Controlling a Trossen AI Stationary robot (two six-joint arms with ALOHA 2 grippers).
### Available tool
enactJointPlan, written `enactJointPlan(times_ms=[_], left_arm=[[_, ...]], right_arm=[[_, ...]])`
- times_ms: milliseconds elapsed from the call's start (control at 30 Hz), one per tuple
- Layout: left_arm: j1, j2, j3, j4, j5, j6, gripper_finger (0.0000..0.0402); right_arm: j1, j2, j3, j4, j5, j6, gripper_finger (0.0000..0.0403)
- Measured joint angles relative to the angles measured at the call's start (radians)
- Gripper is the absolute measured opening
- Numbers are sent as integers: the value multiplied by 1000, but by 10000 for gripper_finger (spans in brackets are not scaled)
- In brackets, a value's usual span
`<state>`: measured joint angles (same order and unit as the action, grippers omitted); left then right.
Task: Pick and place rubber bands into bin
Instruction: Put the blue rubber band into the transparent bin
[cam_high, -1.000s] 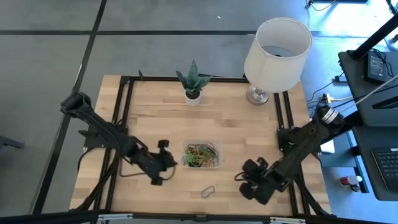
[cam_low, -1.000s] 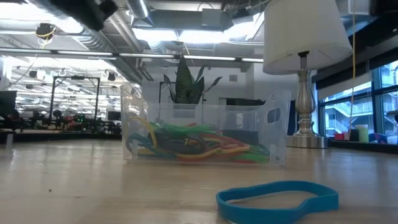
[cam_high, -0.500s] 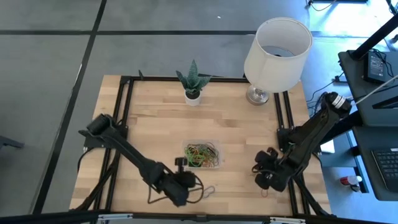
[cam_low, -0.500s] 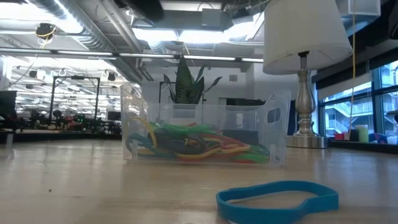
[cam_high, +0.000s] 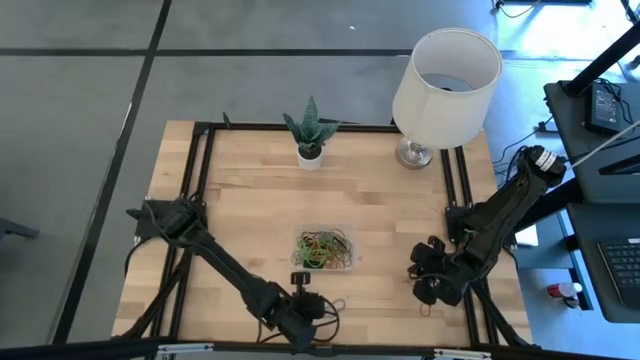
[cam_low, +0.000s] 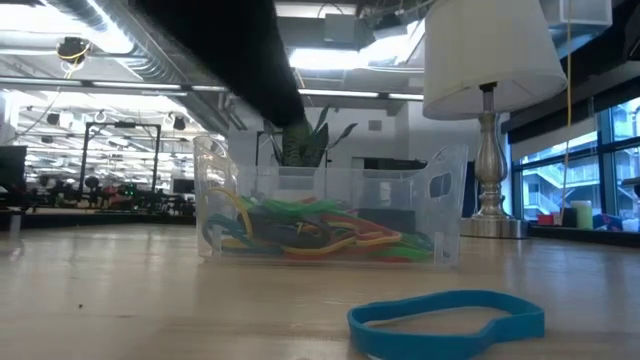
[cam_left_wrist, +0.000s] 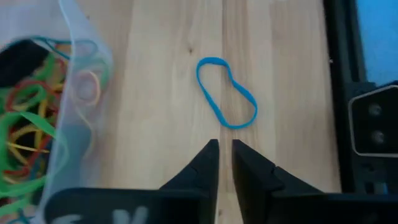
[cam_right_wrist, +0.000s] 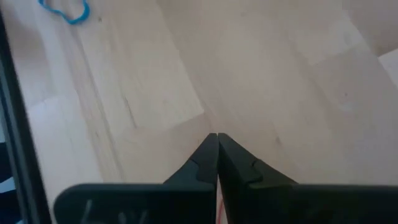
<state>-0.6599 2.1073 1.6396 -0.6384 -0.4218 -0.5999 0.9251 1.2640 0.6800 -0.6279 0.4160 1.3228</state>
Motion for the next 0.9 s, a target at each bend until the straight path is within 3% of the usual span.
enactJointPlan(times_ms=[267,467,700,900], left_arm=[[27,65,0,86,3,-41,105],[48,128,0,186,-6,-21,119],[49,180,4,193,-21,-55,87],[42,177,2,187,-26,-68,11]], right_arm=[[46,0,0,8,0,19,9],[70,0,0,33,1,34,9],[74,0,0,51,1,34,10],[74,0,0,57,1,34,10]])
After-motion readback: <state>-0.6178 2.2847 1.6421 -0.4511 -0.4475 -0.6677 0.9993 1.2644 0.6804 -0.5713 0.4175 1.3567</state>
